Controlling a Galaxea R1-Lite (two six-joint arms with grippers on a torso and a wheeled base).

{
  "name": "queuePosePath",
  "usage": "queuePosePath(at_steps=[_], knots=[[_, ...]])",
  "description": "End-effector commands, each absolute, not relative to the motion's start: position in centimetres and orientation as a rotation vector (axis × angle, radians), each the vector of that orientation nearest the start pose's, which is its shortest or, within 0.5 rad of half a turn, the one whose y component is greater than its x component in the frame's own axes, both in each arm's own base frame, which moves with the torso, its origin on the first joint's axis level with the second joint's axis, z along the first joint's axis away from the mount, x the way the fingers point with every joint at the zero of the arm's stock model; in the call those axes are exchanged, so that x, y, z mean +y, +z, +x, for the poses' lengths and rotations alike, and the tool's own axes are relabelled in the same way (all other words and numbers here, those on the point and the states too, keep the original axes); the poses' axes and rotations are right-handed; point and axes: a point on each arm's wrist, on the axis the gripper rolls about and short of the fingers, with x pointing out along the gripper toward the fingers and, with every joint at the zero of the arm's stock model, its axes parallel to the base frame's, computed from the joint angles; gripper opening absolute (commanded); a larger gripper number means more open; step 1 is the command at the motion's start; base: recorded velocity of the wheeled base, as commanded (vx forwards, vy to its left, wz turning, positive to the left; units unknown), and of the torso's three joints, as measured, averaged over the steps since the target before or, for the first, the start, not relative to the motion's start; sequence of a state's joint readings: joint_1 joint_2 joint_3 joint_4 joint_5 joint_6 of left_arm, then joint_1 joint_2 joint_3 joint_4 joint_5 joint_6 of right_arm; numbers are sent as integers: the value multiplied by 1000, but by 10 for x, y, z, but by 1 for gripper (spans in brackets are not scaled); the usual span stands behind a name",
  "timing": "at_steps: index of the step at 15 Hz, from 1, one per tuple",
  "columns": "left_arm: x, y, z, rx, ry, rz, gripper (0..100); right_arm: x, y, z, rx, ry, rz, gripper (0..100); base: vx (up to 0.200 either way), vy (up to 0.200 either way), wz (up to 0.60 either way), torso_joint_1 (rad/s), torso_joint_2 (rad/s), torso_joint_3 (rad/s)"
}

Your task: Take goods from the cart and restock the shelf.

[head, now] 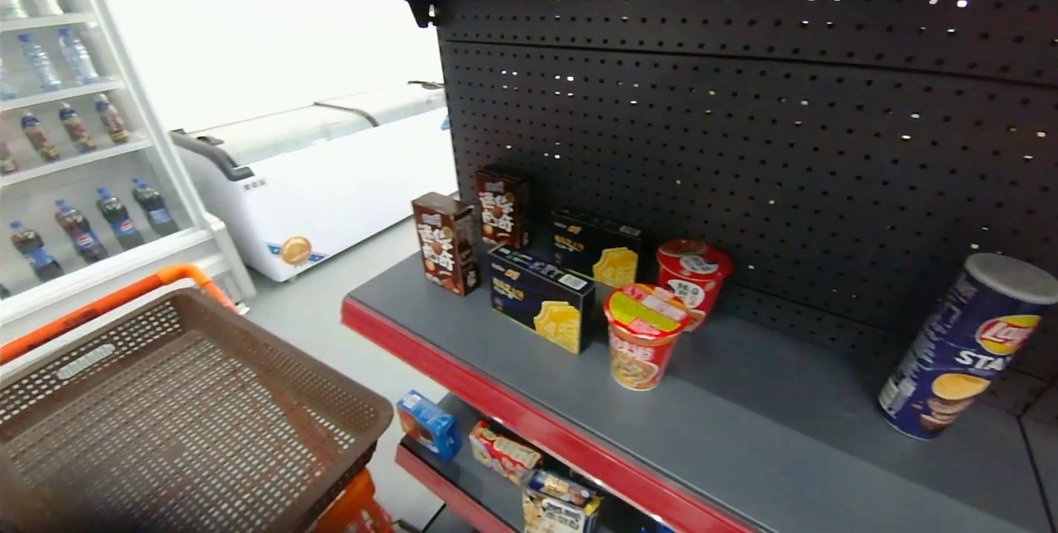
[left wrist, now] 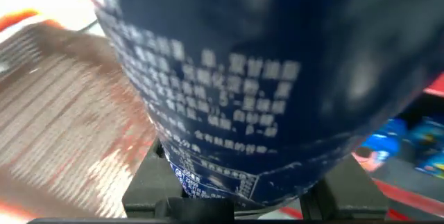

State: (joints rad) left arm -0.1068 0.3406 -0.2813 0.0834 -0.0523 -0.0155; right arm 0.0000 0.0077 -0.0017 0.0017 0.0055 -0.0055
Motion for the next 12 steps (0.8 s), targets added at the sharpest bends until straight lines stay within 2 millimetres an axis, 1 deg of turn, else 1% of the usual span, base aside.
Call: queuePosePath(at_steps=[1,10,12], knots=[[-1,149,-4,138,-158,-13,0,0,76,-22,8,6,-6,100,0,0,-600,-2,7,7],[-1,146,-5,135,-158,-15,0,0,76,-22,8,6,-6,100,0,0,-600,1,3,3],[-1,147,-6,132,-158,-15,0,0,76,-22,8,6,-6,100,0,0,0,0,0,0]])
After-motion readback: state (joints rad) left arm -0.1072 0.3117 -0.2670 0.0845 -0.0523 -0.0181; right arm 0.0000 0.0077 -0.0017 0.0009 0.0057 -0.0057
